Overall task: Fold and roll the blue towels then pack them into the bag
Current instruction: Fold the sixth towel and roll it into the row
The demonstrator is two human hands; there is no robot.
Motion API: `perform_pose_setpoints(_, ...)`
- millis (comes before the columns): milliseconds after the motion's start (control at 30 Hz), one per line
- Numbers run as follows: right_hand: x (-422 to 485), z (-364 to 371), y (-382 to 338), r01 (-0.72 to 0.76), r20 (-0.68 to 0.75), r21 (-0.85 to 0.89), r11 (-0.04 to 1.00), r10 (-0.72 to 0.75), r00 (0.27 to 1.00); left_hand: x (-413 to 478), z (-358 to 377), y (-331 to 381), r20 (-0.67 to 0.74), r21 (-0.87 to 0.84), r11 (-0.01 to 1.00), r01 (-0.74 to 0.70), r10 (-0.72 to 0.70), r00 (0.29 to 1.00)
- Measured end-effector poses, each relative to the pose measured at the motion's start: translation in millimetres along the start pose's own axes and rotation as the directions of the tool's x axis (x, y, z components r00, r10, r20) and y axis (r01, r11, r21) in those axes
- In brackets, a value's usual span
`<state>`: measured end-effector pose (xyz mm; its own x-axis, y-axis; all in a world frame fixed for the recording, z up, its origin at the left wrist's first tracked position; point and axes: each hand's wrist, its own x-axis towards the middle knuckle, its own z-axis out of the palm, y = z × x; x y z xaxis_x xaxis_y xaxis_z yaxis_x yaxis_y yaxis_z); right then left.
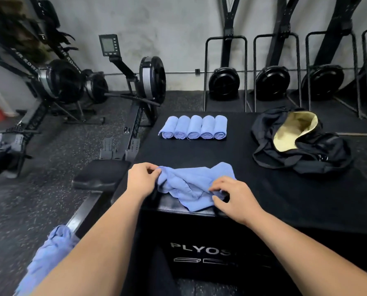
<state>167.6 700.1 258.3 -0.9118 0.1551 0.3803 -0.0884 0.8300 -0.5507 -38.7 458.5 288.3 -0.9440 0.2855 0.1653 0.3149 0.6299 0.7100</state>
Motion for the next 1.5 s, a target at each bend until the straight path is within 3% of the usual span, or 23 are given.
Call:
perform_pose_setpoints(100, -9.6, 23.9, -9.8, 0.0, 0.026, -0.011, 1.0, 0.0, 1.0, -2.6, 9.6, -16.9, 0.021, -0.081, 0.993, 0.085, -0.083, 0.996)
perform_pose_setpoints(300, -19.3, 62.4, -5.9, 0.116, -0.005, -0.216, 0.97, -0.12, 0.993, -11.0, 29.1, -47.3, 0.08, -0.226, 0.952, 0.205, -0.192, 0.978)
perform_pose_setpoints(400, -17.8, 71.7, -2.7, 0.109, -0.064, -0.169, 0.98, -0.121, 0.991, -6.7, 28.9, -50.2, 0.09, -0.285, 0.93, 0.232, -0.215, 0.973)
perform_pose_setpoints(600, 0.1, 55.5, 0.1, -0.205, -0.186, 0.054, 0.977, 0.212, 0.959, -1.3, 25.7, -53.4, 0.111, -0.37, 0.887, 0.277, -0.254, 0.961)
perform_pose_setpoints(733, 5.0, 28.9, 8.6, -0.316, -0.166, 0.207, 0.926, 0.351, 0.922, -0.8, 28.0, -56.0, 0.11, -0.385, 0.878, 0.286, -0.264, 0.958)
perform_pose_setpoints(967, -0.2, 23.2, 12.2, -0.365, -0.124, 0.243, 0.899, 0.402, 0.907, -6.1, 30.3, -55.2, 0.093, -0.356, 0.896, 0.264, -0.248, 0.964)
perform_pose_setpoints(1133, 2.6, 15.5, 5.9, -0.367, -0.234, 0.285, 0.886, 0.436, 0.869, -4.1, 25.0, -54.5, 0.106, -0.367, 0.894, 0.257, -0.234, 0.966)
perform_pose_setpoints(1400, 42.9, -42.1, 18.8, -0.258, -0.313, 0.262, 0.93, 0.335, 0.889, 22.3, -2.9, -8.4, -0.039, -0.453, 0.887, 0.087, -0.117, 0.992)
perform_pose_setpoints(1500, 62.9, -74.9, 19.2, -0.213, -0.359, 0.171, 0.962, 0.262, 0.896, 36.1, -17.3, 21.7, -0.068, -0.476, 0.88, -0.003, -0.033, 0.997)
